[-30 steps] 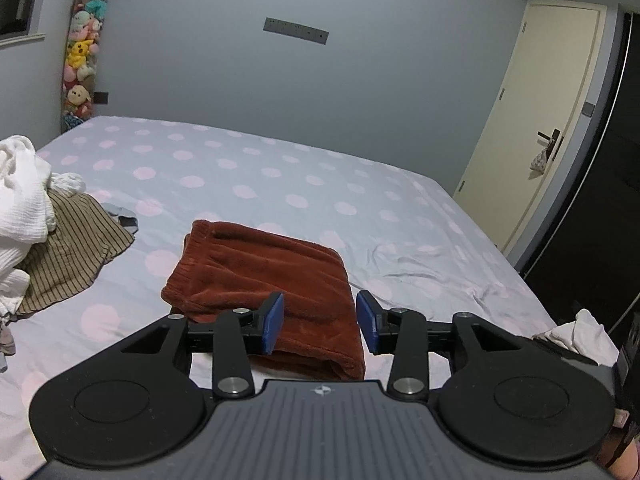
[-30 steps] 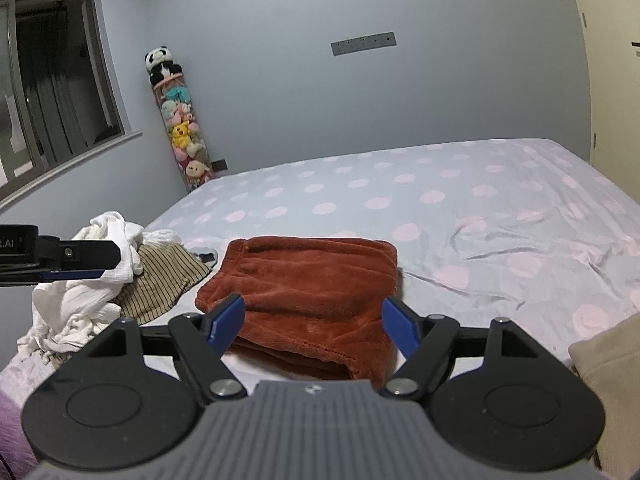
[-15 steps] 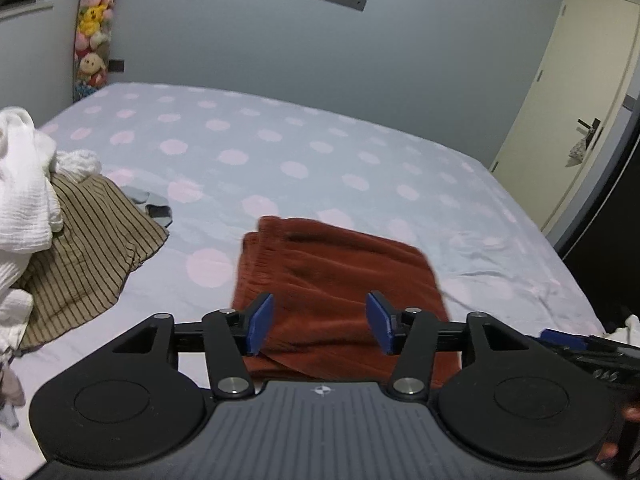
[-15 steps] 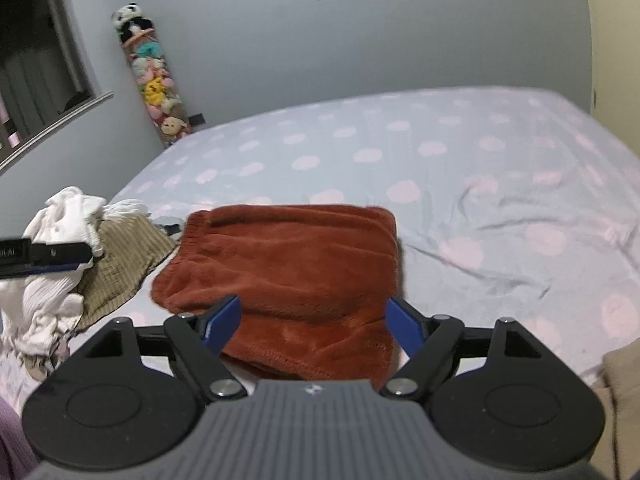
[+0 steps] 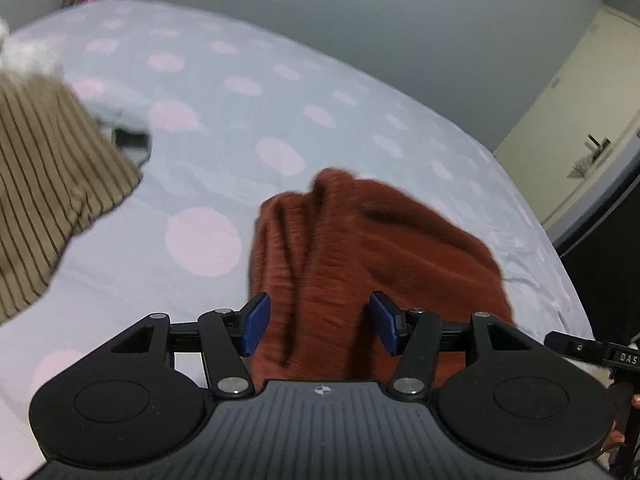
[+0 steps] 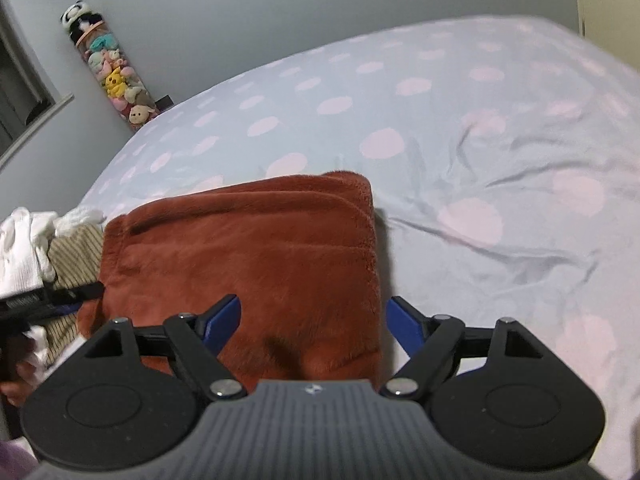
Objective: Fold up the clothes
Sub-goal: 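Grasp the folded fleece sides with both grippers and lift it, then carry the folded fleece with both grippers toward the white laundry stack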
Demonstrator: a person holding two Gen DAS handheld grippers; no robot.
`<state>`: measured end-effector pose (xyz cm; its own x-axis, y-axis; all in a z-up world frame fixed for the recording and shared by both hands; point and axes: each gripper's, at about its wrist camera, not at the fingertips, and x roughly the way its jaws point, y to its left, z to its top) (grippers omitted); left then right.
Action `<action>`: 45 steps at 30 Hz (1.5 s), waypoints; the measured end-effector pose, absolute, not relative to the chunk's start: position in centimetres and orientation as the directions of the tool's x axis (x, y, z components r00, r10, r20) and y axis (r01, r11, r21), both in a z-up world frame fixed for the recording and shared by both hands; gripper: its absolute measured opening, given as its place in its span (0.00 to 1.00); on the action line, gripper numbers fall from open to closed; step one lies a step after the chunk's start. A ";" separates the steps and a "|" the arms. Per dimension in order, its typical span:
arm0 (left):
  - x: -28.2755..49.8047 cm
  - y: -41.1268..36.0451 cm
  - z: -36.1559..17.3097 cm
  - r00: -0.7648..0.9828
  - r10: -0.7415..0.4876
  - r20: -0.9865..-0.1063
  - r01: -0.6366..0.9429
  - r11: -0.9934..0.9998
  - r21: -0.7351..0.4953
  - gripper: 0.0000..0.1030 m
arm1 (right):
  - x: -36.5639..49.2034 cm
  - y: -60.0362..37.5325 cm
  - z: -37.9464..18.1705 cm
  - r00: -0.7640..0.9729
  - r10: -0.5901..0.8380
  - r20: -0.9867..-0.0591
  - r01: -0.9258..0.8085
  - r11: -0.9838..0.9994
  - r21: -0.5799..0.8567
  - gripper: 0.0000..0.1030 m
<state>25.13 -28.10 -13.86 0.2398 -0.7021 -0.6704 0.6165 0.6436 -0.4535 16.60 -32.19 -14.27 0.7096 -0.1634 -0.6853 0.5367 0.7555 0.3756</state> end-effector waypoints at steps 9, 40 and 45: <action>29.0 -27.2 -19.7 0.040 -0.809 -0.586 0.447 0.539 -0.714 0.77 | 18.4 -35.9 -19.1 0.688 -0.105 -0.718 0.601 0.638 0.482 0.80; 26.0 -26.2 -15.1 0.126 -0.828 -0.547 0.533 0.521 -0.666 0.44 | 16.8 -34.6 -16.9 0.854 0.006 -0.520 0.437 0.536 0.723 0.24; 23.8 -26.8 -11.2 0.126 -0.841 -0.526 0.590 0.490 -0.642 0.44 | 13.2 -34.3 -14.2 0.887 -0.025 -0.461 0.404 0.526 0.748 0.24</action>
